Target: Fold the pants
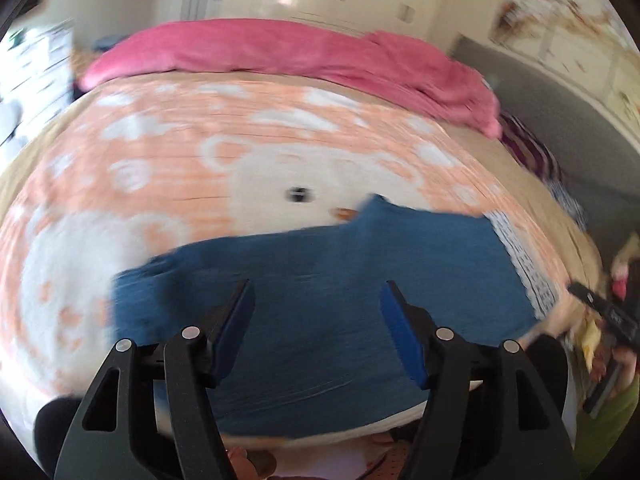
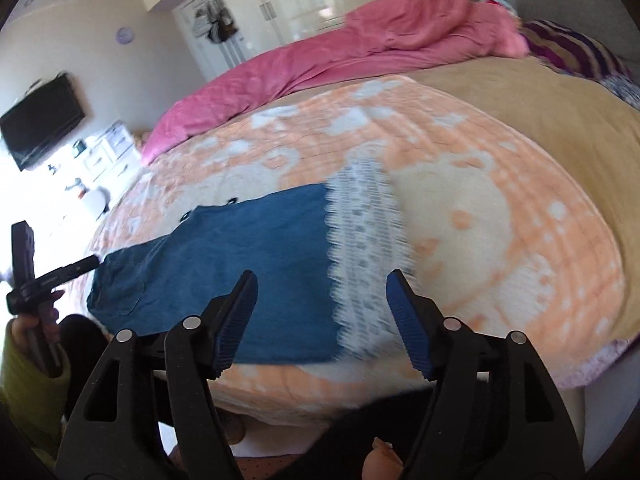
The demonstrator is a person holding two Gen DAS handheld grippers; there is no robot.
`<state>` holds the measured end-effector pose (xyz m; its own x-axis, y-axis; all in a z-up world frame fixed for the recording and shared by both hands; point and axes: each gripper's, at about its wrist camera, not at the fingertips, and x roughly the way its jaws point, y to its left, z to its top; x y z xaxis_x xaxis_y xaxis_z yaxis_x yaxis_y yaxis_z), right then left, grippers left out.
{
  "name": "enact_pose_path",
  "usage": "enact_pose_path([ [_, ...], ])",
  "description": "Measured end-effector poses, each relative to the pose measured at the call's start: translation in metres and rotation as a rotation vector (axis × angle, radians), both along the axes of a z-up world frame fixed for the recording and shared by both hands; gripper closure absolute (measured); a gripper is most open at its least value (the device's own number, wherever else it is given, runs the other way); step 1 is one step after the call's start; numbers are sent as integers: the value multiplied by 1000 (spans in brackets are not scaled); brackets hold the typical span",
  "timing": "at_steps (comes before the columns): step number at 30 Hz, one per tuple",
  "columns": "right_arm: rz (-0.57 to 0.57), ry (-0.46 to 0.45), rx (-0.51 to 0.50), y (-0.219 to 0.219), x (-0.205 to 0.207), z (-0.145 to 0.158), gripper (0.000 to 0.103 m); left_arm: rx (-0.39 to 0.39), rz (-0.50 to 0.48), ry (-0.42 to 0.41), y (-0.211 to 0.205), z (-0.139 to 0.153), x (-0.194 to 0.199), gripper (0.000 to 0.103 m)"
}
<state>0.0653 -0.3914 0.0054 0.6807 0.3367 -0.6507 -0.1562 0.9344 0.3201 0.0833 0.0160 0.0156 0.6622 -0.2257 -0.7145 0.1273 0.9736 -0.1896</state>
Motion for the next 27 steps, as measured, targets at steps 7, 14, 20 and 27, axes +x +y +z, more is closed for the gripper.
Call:
enact_pose_path([
  [7,43,70,-52,46,52,-20,39,208,-110,53,-62,-47,41,39],
  [14,-99,158,80,9,45,-50,24,153,67,114,14,-64,50,33],
  [20,-85,120,24,24,34,-43,23,191,57,76,2,-65,46,27],
  [27,-141,47,12,2,3,-15,16,5,-4,21,1,-37,17,15],
])
